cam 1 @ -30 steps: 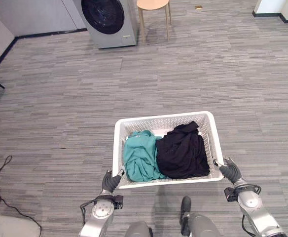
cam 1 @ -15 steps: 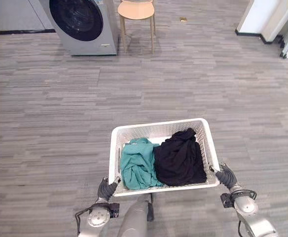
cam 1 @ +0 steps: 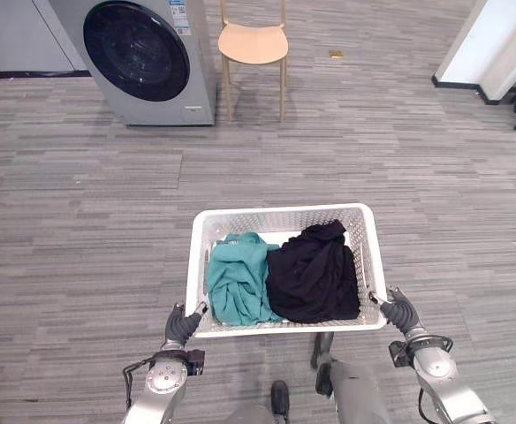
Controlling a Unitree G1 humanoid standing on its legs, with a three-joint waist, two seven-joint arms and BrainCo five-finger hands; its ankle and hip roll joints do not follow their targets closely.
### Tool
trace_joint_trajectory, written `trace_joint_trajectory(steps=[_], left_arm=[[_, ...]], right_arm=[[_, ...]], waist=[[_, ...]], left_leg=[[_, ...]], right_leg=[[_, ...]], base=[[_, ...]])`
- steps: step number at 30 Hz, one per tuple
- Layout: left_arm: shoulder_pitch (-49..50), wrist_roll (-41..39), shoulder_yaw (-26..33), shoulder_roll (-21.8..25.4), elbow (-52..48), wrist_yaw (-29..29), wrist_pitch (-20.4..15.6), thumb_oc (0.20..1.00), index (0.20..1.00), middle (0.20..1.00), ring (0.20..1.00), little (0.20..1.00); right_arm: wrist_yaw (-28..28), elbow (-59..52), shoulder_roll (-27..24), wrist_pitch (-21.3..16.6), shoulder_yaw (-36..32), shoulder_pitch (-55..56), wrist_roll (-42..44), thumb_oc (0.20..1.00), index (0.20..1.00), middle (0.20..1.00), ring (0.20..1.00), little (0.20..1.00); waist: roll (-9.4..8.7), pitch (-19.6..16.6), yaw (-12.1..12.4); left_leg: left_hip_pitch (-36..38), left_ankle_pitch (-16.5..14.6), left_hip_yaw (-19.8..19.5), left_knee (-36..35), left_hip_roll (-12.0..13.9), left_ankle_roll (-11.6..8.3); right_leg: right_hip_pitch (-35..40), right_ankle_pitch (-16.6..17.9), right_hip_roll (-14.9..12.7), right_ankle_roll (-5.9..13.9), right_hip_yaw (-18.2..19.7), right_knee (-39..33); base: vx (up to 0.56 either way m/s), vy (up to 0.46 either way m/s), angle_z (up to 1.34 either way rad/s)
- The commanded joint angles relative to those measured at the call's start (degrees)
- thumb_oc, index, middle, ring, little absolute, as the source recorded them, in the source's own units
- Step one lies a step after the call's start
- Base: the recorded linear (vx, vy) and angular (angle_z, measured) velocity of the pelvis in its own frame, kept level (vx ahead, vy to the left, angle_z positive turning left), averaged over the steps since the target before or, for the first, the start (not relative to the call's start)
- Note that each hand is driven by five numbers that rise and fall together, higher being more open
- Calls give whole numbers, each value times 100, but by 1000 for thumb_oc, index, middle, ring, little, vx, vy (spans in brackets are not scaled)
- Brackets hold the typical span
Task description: Grab the laundry basket,head to the washer,open it,put in the laundry and shut it.
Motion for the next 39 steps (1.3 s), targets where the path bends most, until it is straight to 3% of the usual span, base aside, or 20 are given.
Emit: trace_joint_trajectory(steps=[1, 4, 5, 9, 12, 13, 15, 17, 18, 19, 20, 21, 26, 29, 30, 31, 32, 34, 37, 39], left_arm=[[20, -270, 287, 36, -764, -367, -646, 200, 200, 200, 200, 200], [45, -269, 242, -16, -777, -393, -665, 200, 200, 200, 200, 200], [37, -258, 174, -76, -727, -387, -668, 200, 200, 200, 200, 200], [1, -390, 94, -92, -819, -416, -637, 200, 200, 200, 200, 200], [26, -436, 80, -76, -819, -453, -608, 200, 200, 200, 200, 200], [-34, -484, 23, -90, -767, -461, -549, 200, 200, 200, 200, 200], [-17, -433, -3, -78, -758, -496, -501, 200, 200, 200, 200, 200], [-1, -414, -18, -66, -753, -492, -499, 200, 200, 200, 200, 200], [57, -340, -14, -62, -790, -518, -458, 200, 200, 200, 200, 200], [98, -331, 12, -65, -805, -511, -457, 200, 200, 200, 200, 200], [100, -331, 13, -65, -807, -511, -456, 200, 200, 200, 200, 200], [158, -335, 52, -69, -877, -508, -457, 200, 200, 200, 200, 200], [241, -297, 163, -36, -929, -509, -486, 200, 200, 200, 200, 200], [212, -324, 153, -36, -914, -473, -508, 200, 200, 200, 200, 200], [170, -326, 119, 29, -892, -479, -503, 200, 200, 200, 200, 200], [119, -304, 118, 130, -867, -414, -524, 200, 200, 200, 200, 200], [92, -293, 137, 163, -862, -350, -543, 200, 200, 200, 200, 200], [83, -288, 136, 173, -863, -342, -547, 200, 200, 200, 200, 200], [53, -343, 140, 182, -872, -335, -539, 200, 200, 200, 200, 200], [64, -347, 151, 156, -870, -354, -526, 200, 200, 200, 200, 200]], right_arm=[[178, -483, 83, -583, -259, -263, 466, 200, 200, 200, 200, 200], [230, -544, 75, -612, -328, -123, 496, 200, 200, 200, 200, 200], [227, -486, 33, -609, -357, -89, 488, 200, 200, 200, 200, 200], [174, -465, -122, -661, -410, -97, 481, 200, 200, 200, 200, 200], [161, -456, -174, -605, -453, -75, 563, 200, 200, 200, 200, 200], [77, -364, -215, -571, -457, -100, 584, 200, 200, 200, 200, 200], [58, -371, -226, -558, -500, -72, 625, 200, 200, 200, 200, 200], [42, -368, -238, -577, -505, -47, 669, 200, 200, 200, 200, 200], [41, -353, -233, -564, -481, -17, 632, 200, 200, 200, 200, 200], [12, -304, -229, -579, -449, -27, 598, 200, 200, 200, 200, 200], [11, -302, -229, -580, -447, -27, 597, 200, 200, 200, 200, 200], [-25, -248, -204, -593, -429, -86, 568, 200, 200, 200, 200, 200], [23, -300, -95, -632, -316, -169, 418, 200, 200, 200, 200, 200], [24, -280, -58, -658, -261, -230, 377, 200, 200, 200, 200, 200], [55, -299, -24, -644, -227, -265, 359, 200, 200, 200, 200, 200], [75, -357, 6, -654, -173, -327, 337, 200, 200, 200, 200, 200], [110, -456, 28, -652, -165, -343, 324, 200, 200, 200, 200, 200], [149, -506, 32, -633, -159, -337, 313, 200, 200, 200, 200, 200], [188, -455, 31, -574, -134, -373, 343, 200, 200, 200, 200, 200], [186, -443, 18, -554, -160, -351, 362, 200, 200, 200, 200, 200]], waist=[[-92, -155, -21], [-131, -262, -108], [-52, -373, -177], [4, -355, -158], [-138, -342, -108], [-253, -262, 4], [-331, -238, 95], [-344, -227, 132], [-236, -231, 216], [-187, -210, 277], [-193, -203, 277], [-162, -176, 394], [-211, -359, 583], [-289, -404, 674], [-395, -397, 679], [-429, -394, 614], [-424, -390, 563], [-377, -394, 534], [-193, -330, 323], [-152, -291, 265]], left_leg=[[183, -477, 263, 355, 620, -355], [513, -819, 66, 447, 514, -338], [651, -820, -65, 663, 578, -463], [-65, 262, 89, 2726, 1010, -956], [-491, 429, 417, 3314, 1245, -848], [-977, 154, 581, 3381, 1278, -688], [-1360, -153, 657, 2917, 1175, -535], [-1577, -130, 693, 2484, 1131, -520], [-1731, 414, 626, 1370, 1100, -599], [-1816, 745, 578, 898, 1069, -672], [-1788, 765, 581, 859, 1060, -673], [-2093, 996, 485, 159, 1008, -731], [-2058, 1296, 525, 231, 1039, -613], [-2085, 1155, 559, 433, 1015, -544], [-2021, 987, 593, 552, 961, -449], [-1827, 737, 646, 662, 931, -286], [-1636, 615, 666, 660, 905, -223], [-1488, 554, 687, 606, 919, -191], [-805, 157, 668, 403, 861, -185], [-709, 124, 667, 406, 874, -198]], right_leg=[[507, 334, -316, 547, 181, 76], [662, 515, -331, 533, 332, 189], [777, 604, -286, 458, 355, 337], [1309, 448, -102, 136, 214, 317], [1636, 199, -62, -72, 197, 222], [1964, 18, -4, -141, 230, 112], [2180, -135, 10, -112, 248, 58], [2305, -212, 31, -72, 262, 23], [2501, -365, 198, -55, 308, 9], [2630, -448, 295, -47, 346, 6], [2640, -452, 289, -46, 347, 7], [2889, -638, 419, -57, 491, 21], [3305, -1072, 493, -30, 880, 491], [3242, -965, 421, 99, 923, 796], [3116, -771, 338, 245, 967, 1326], [2599, -274, 201, 505, 1023, 2332], [2321, -19, 116, 577, 981, 2636], [2094, 62, 73, 583, 911, 2765], [1436, -337, -106, 400, 455, 2097], [1309, -297, -99, 322, 382, 1789]], base=[[689, -100, 68], [475, -87, 41], [754, -176, 50], [450, -216, 42], [332, -187, -9], [383, -149, 4], [384, -105, 20], [343, -16, -8], [564, -2, -37], [412, 14, -21], [492, 22, -15], [326, 18, -32], [579, 107, -49], [316, 96, -44], [372, 134, -48], [498, 173, -37], [428, 167, -27], [273, 89, -20], [408, 74, -15], [341, -40, -13]])
